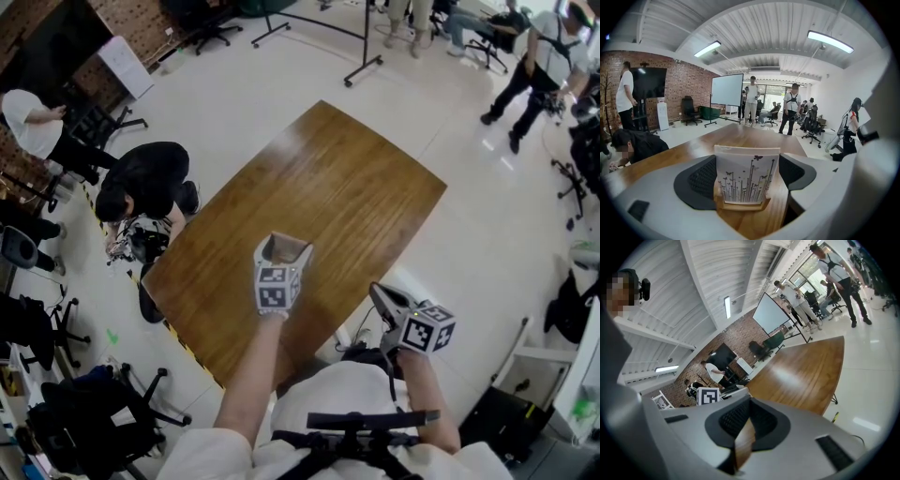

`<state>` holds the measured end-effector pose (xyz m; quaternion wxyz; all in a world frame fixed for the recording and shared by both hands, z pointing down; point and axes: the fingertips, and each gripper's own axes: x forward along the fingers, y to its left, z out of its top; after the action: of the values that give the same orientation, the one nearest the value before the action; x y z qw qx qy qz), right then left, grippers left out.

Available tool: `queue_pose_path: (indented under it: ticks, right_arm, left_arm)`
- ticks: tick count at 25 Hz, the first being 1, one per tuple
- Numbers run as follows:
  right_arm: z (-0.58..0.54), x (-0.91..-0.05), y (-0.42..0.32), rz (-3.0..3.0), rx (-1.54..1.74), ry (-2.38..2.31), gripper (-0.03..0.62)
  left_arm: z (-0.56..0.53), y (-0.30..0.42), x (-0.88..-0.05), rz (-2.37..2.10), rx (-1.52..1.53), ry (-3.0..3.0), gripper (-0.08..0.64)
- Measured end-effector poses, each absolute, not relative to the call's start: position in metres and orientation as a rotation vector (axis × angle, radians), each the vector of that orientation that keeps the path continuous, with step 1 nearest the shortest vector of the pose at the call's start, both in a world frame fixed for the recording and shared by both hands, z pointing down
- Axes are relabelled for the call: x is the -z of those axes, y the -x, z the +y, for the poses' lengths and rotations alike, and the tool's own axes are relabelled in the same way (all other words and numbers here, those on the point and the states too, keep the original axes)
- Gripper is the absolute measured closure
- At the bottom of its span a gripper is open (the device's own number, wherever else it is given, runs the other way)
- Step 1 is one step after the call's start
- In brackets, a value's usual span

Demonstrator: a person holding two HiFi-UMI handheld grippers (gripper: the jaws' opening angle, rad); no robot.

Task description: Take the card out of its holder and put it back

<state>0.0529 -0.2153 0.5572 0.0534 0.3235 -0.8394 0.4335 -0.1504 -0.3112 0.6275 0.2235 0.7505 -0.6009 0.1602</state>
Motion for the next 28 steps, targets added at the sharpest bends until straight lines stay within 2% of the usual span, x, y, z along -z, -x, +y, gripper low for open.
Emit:
queue_pose_path:
  ticks: [16,28]
  right_arm:
    - [-0.218,-0.548,-0.056,-2.603,-1.331,-0.93,0.588]
    - [-0.222,-0.539,-0.042,-2.676,-1.389,-0.849,0.588]
  left_arm:
    - [-0.311,0.136,-0.552,-1.728,-0.338,-2.131,0.144]
    - [-0.259,0.143,-0.505,-1.753,-0.252,-2.112,0.144]
